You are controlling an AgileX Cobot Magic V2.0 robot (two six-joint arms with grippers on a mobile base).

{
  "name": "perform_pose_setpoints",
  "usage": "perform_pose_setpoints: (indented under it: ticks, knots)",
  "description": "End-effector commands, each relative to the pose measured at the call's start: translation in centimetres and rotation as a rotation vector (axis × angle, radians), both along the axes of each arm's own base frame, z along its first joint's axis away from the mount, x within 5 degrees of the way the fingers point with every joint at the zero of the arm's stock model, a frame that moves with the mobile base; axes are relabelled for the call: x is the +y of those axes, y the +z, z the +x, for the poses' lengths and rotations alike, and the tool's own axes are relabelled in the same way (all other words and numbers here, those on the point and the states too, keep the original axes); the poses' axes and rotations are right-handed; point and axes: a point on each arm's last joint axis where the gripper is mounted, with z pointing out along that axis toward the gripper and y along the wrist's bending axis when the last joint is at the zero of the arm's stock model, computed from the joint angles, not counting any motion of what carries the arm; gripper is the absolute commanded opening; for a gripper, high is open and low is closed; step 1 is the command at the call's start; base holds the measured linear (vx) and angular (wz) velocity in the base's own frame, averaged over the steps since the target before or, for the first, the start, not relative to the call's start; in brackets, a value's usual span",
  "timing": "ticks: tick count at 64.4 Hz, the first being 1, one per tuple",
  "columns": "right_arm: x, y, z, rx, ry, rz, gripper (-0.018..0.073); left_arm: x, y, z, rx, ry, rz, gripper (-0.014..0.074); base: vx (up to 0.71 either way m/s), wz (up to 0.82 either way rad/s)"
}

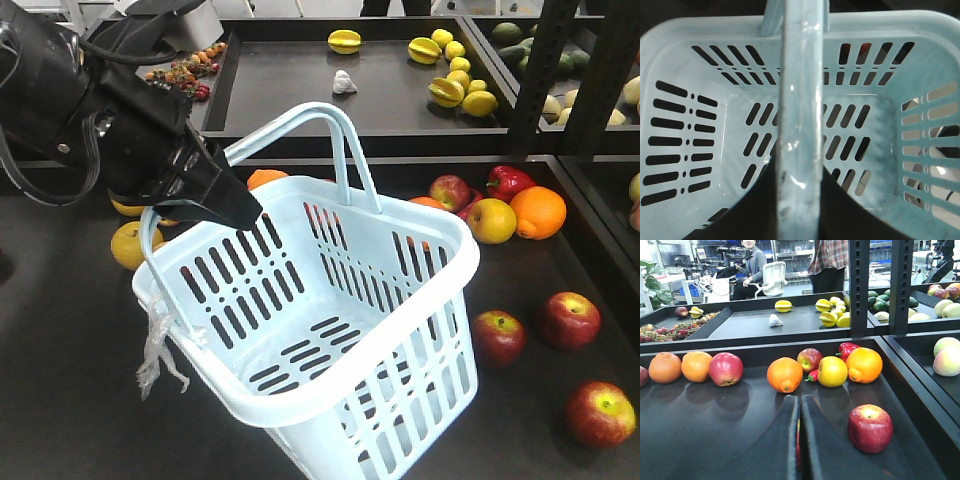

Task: Pick three apples into basket with both arms
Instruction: 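Lower the light-blue basket onto the table with the left gripper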

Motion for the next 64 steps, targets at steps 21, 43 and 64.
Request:
perform_pose_setpoints:
  ticks: [21, 43, 64]
  knots:
    - [0.1, 0.4, 0.0, -0.073, 0.006, -0.001, -0.0004, -2.3, -0.8, 3.9, -0.23, -0.129, -0.037, -0.0008, 0.0, 0.0]
    - [0.1, 0.4, 0.0, -0.073, 0.006, -0.001, -0.0004, -5.8, -3.7, 10.4, -0.317, -0.274, 0.028, -0.0008, 0.0, 0.0]
    - [0.1, 0.4, 0.0, -0.073, 0.006, -0.001, -0.0004, -8.3, -7.4, 13.9, -0.282, -0.407, 0.039, -0.0004, 0.0, 0.0]
